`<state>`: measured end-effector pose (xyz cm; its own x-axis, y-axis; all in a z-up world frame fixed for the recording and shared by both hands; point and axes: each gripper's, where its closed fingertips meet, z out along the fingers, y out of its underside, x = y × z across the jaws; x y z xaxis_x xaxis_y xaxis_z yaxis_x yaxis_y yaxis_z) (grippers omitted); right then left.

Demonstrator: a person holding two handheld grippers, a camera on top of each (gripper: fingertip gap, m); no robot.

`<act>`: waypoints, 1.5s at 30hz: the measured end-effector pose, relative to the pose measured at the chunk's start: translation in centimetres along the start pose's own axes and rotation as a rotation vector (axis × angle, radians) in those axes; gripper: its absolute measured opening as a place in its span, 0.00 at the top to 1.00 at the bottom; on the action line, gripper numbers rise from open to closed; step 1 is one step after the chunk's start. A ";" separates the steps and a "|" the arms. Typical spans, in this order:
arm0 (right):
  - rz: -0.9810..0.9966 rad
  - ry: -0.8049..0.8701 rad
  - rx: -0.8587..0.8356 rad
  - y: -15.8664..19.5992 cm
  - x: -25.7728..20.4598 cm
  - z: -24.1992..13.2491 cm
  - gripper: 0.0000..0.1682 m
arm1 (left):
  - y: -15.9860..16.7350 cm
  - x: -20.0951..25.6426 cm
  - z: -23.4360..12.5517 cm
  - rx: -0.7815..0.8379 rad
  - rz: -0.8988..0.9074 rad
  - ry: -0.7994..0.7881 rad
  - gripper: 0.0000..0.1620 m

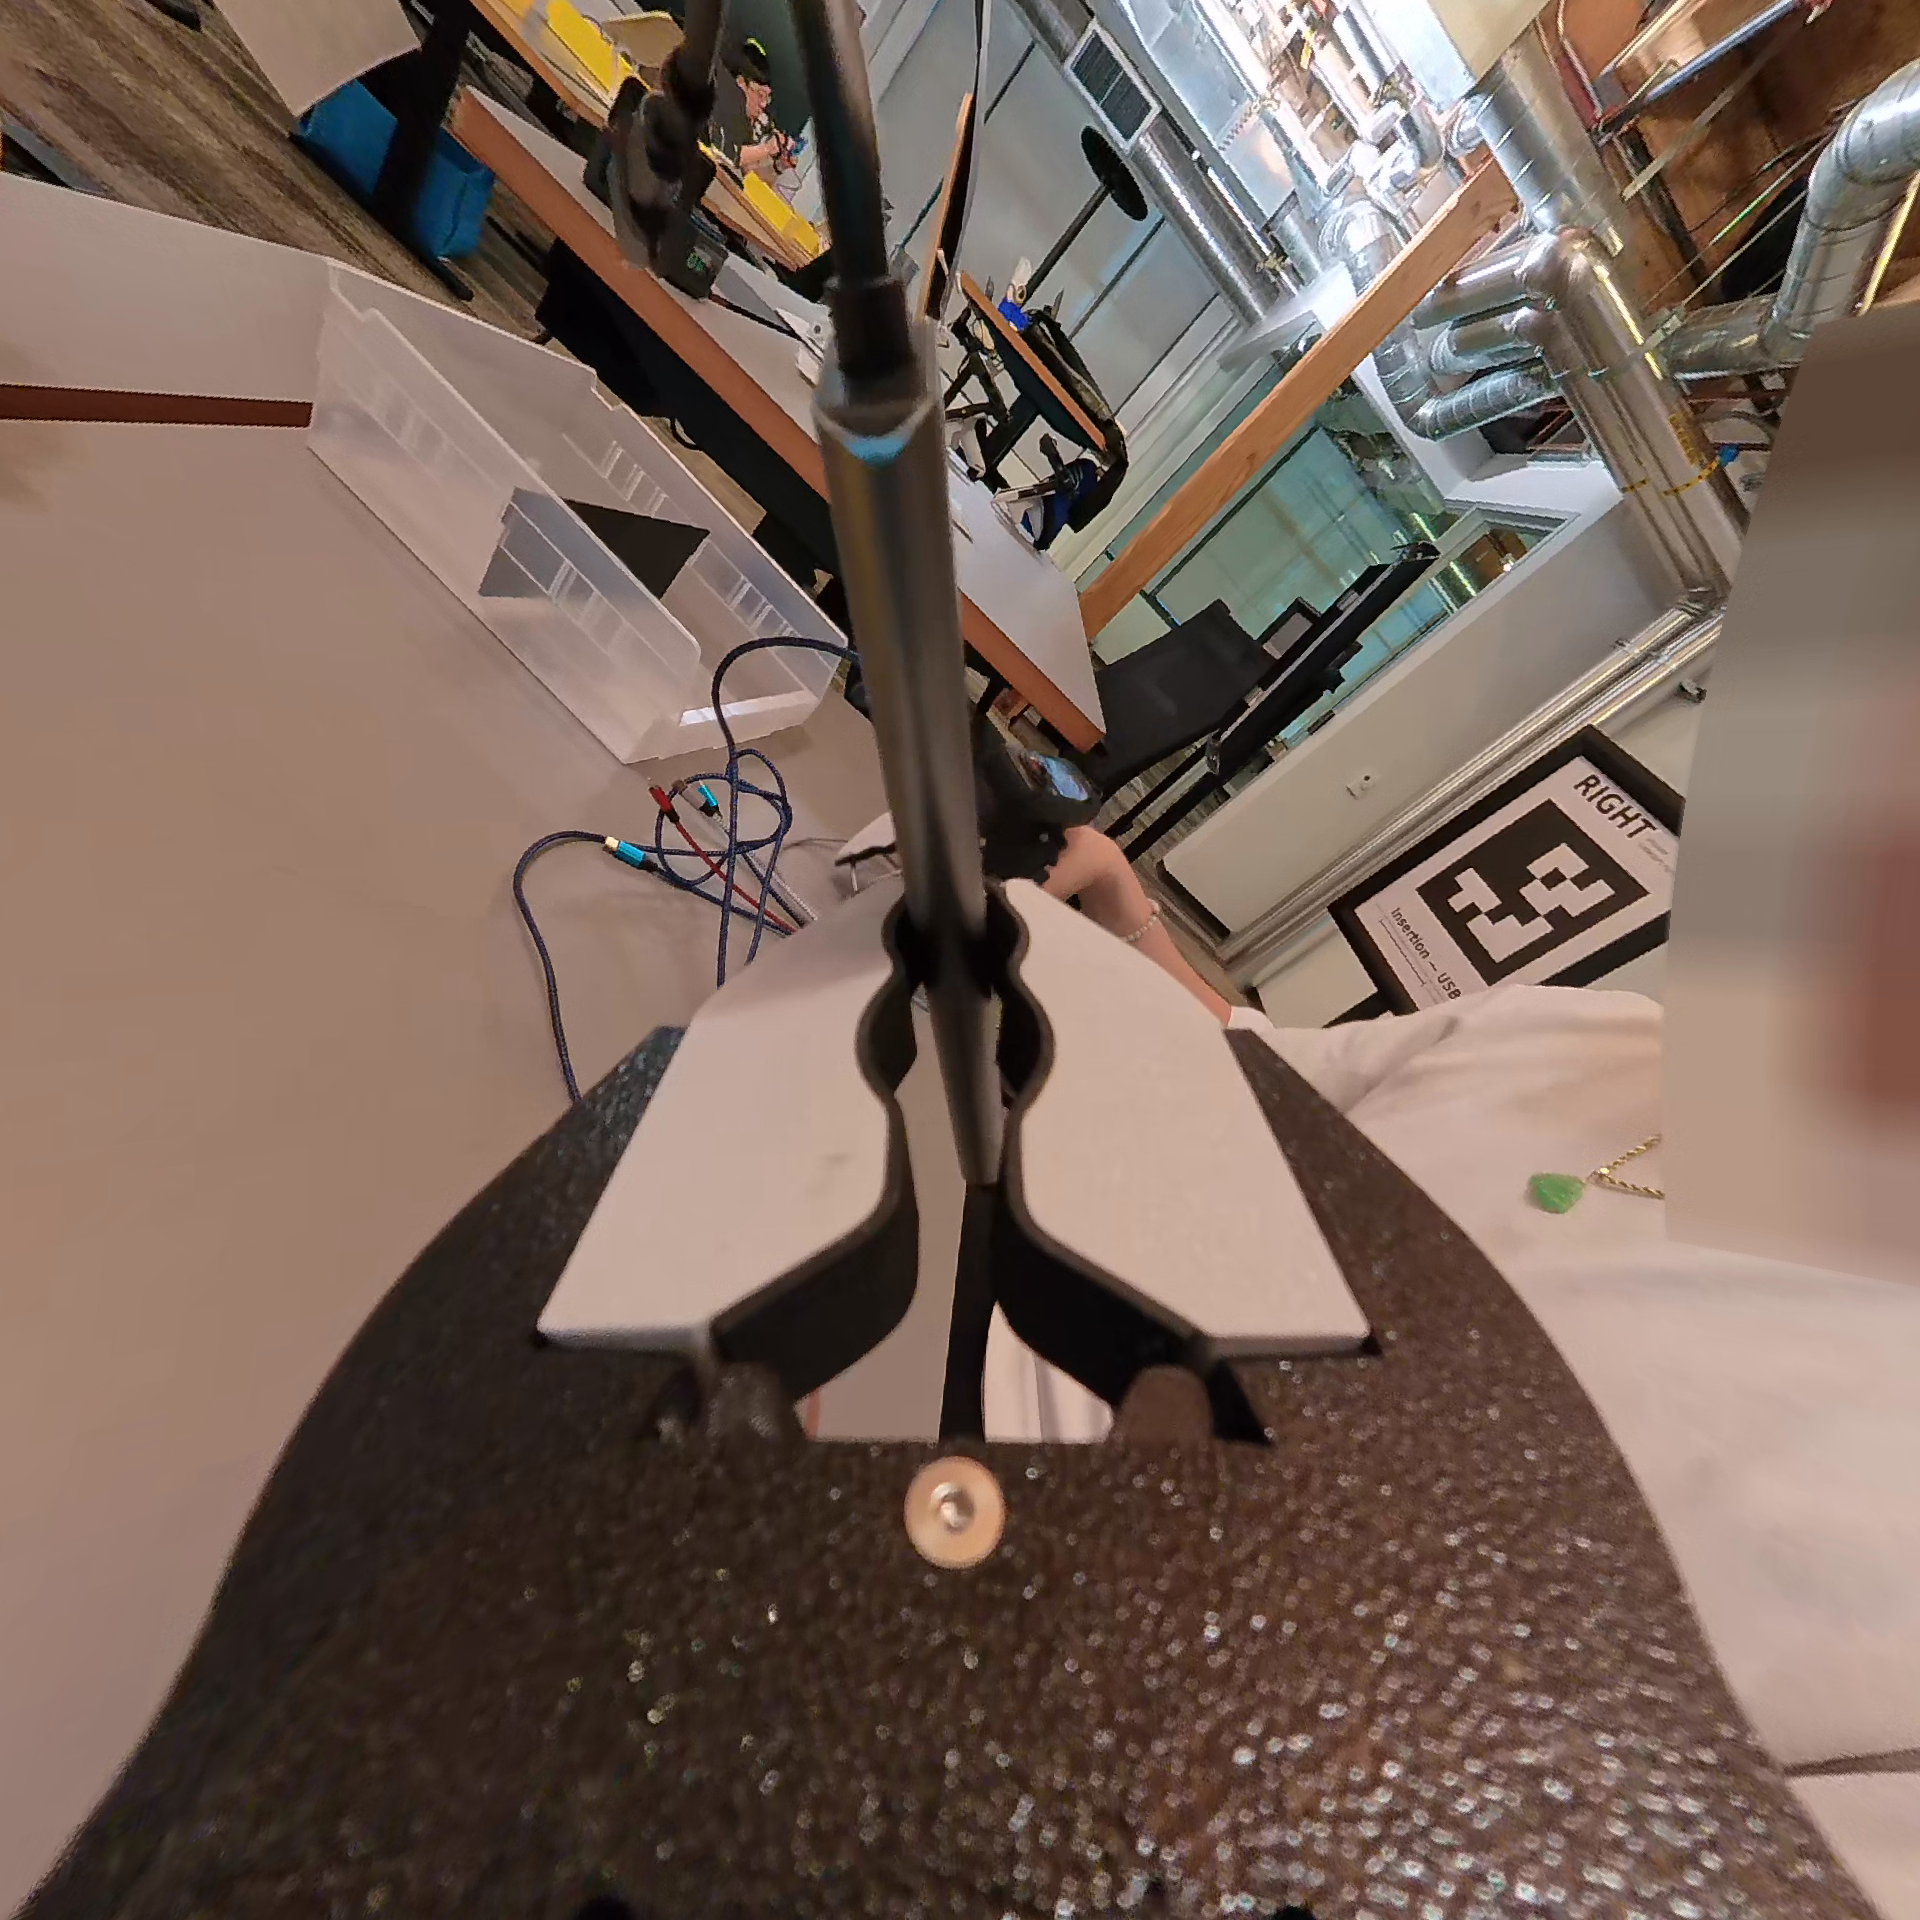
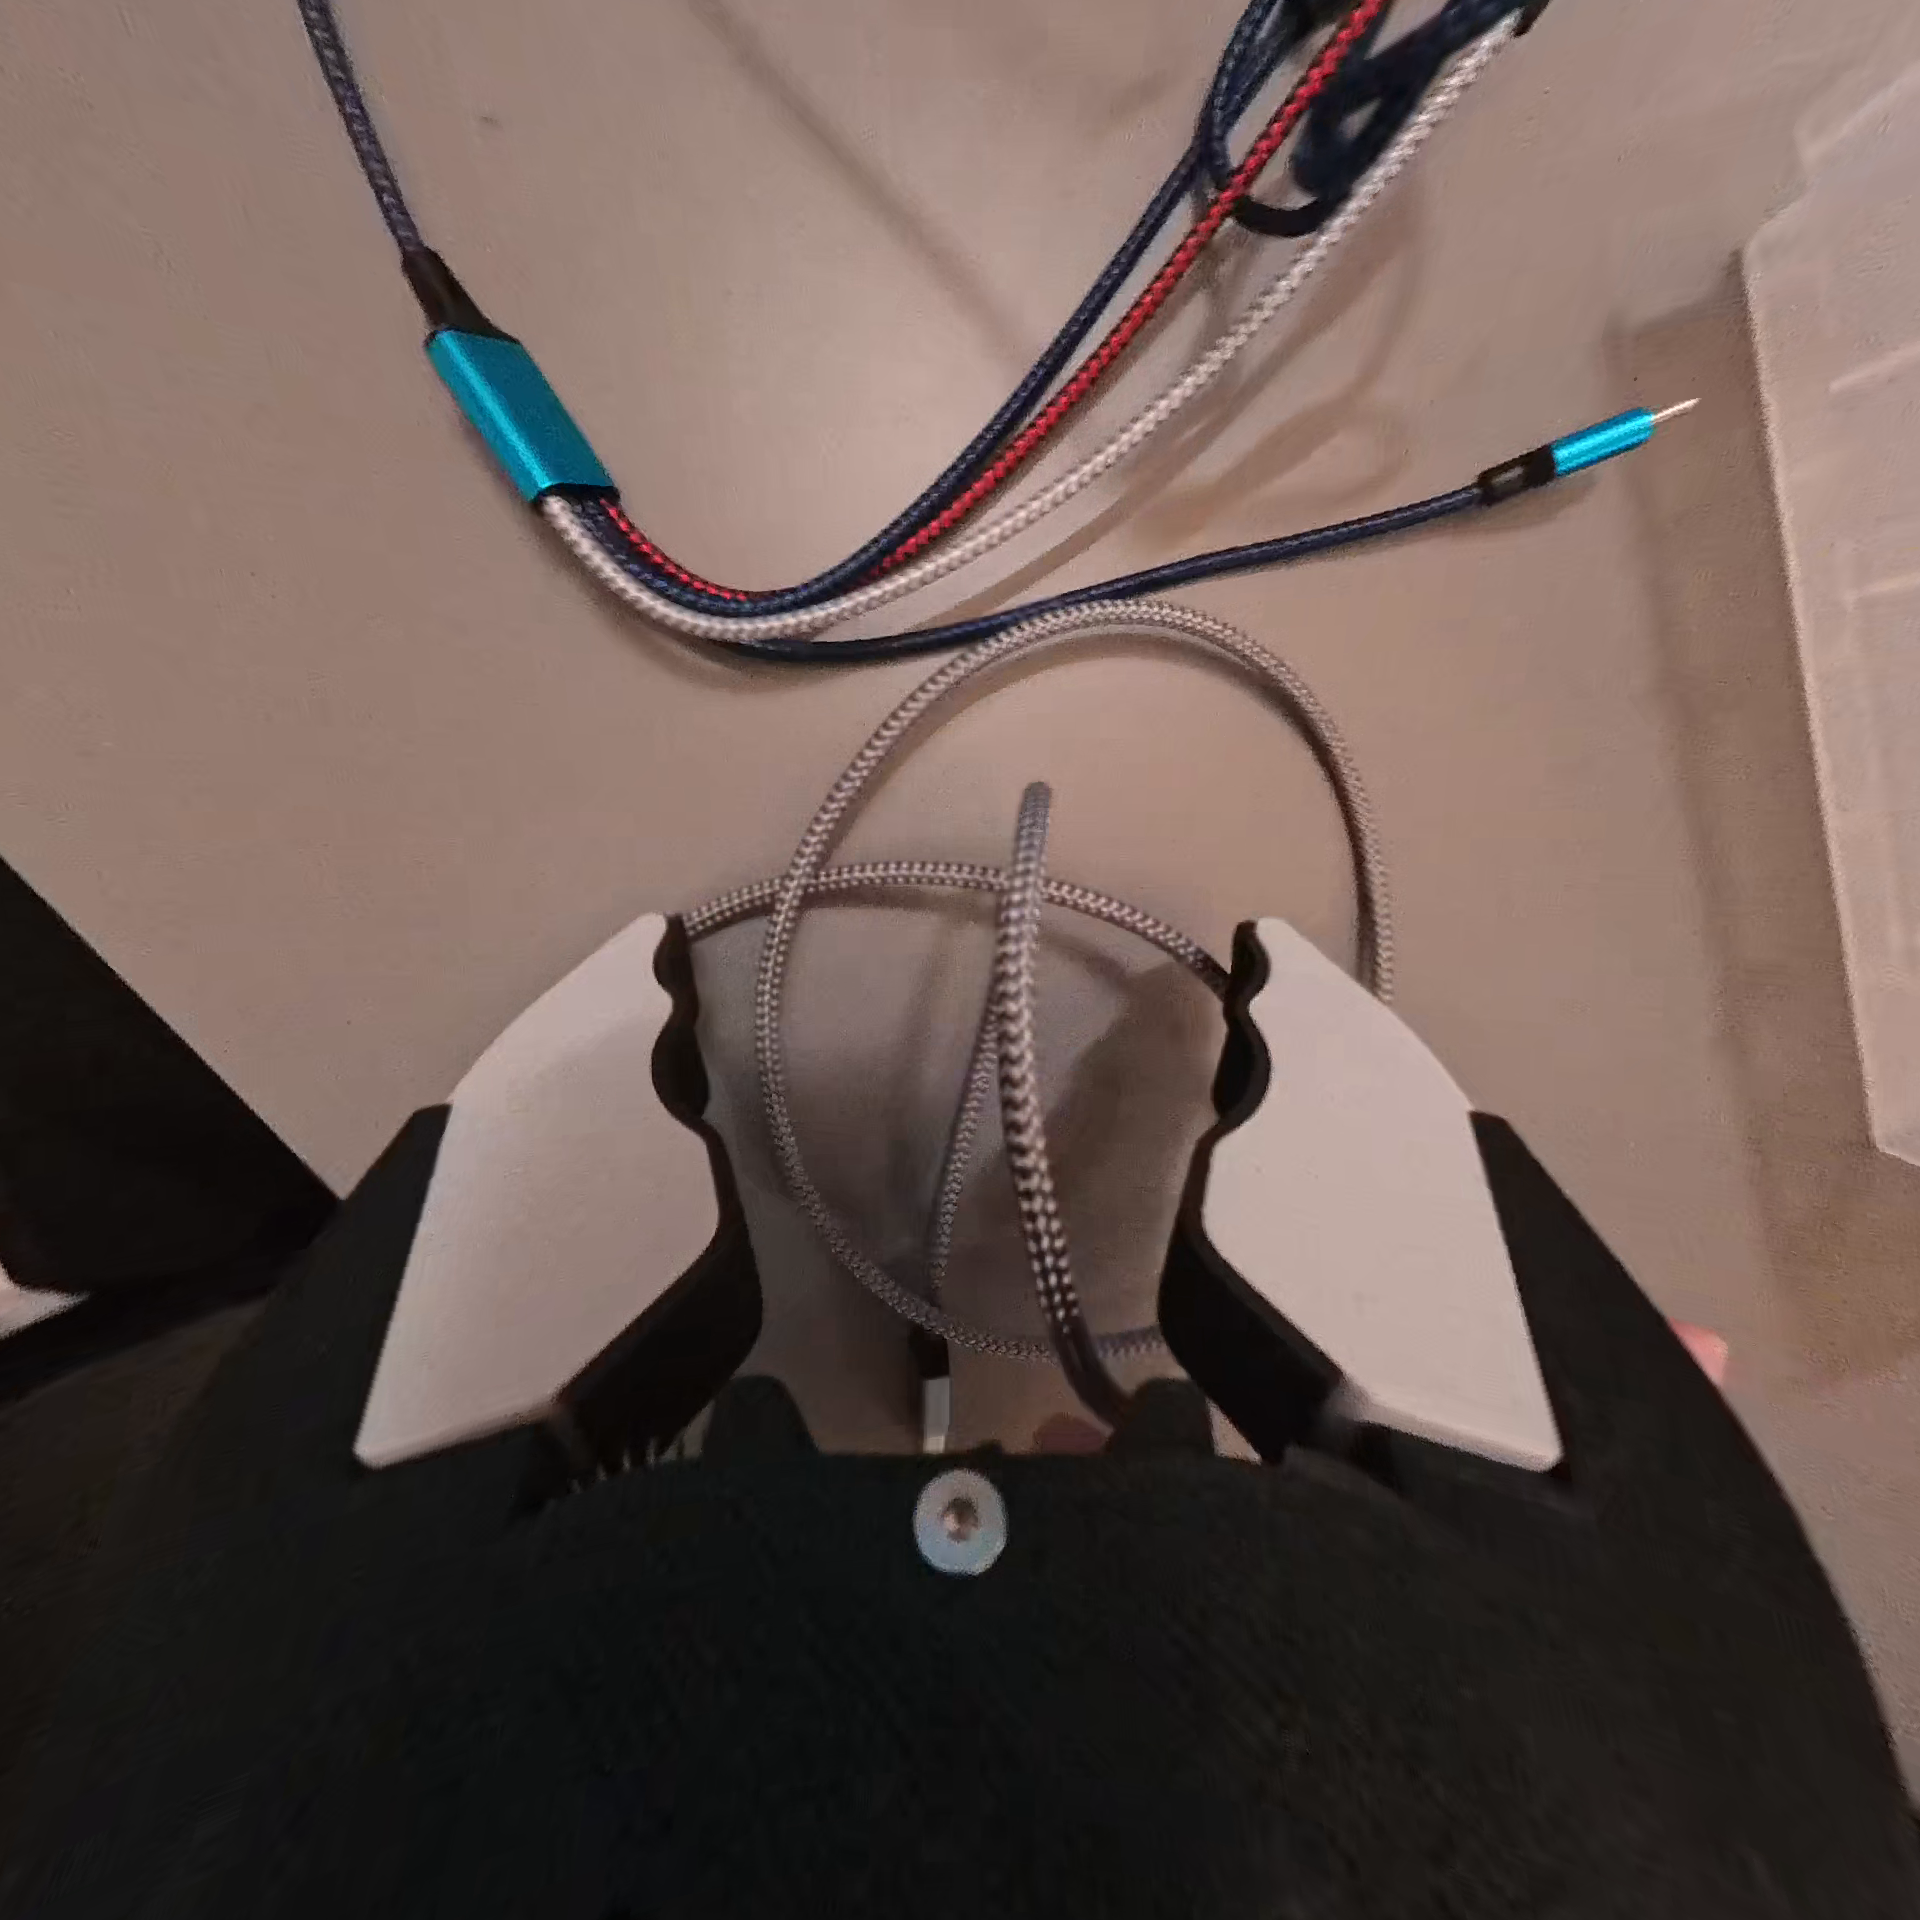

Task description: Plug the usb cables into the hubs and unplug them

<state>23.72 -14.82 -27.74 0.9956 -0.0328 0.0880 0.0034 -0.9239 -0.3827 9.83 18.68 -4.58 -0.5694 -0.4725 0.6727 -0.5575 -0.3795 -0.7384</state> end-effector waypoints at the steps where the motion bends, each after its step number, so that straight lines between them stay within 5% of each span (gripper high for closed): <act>1: 0.001 -0.024 -0.002 0.1 -0.7 0.2 0.43 | 0.0 0.0 -0.1 -0.002 -0.002 0.000 0.94; 13: 0.094 -0.065 -0.007 0.5 -1.8 0.8 0.48 | 0.1 0.1 0.4 -0.012 0.005 0.023 0.94; 21: 0.072 -0.072 0.007 0.4 -1.1 0.6 0.91 | 0.4 0.6 0.2 -0.010 0.014 0.021 0.94; 29: -0.109 -0.078 -0.036 1.2 -1.1 0.1 0.95 | 0.5 1.0 0.5 -0.016 0.020 0.029 0.94; 39: -0.235 0.165 0.104 -6.5 10.8 -10.6 0.96 | 0.0 1.4 0.1 0.004 0.030 0.028 0.94; 45: -0.296 0.195 0.126 -10.2 17.1 -9.5 0.95 | -0.1 1.0 0.0 -0.003 0.015 0.019 0.94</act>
<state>39.81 -9.59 -13.60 0.9131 0.1454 0.3809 0.3120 -0.8506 -0.4232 9.31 18.22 -3.87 -0.5890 -0.4625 0.6627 -0.5507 -0.3704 -0.7480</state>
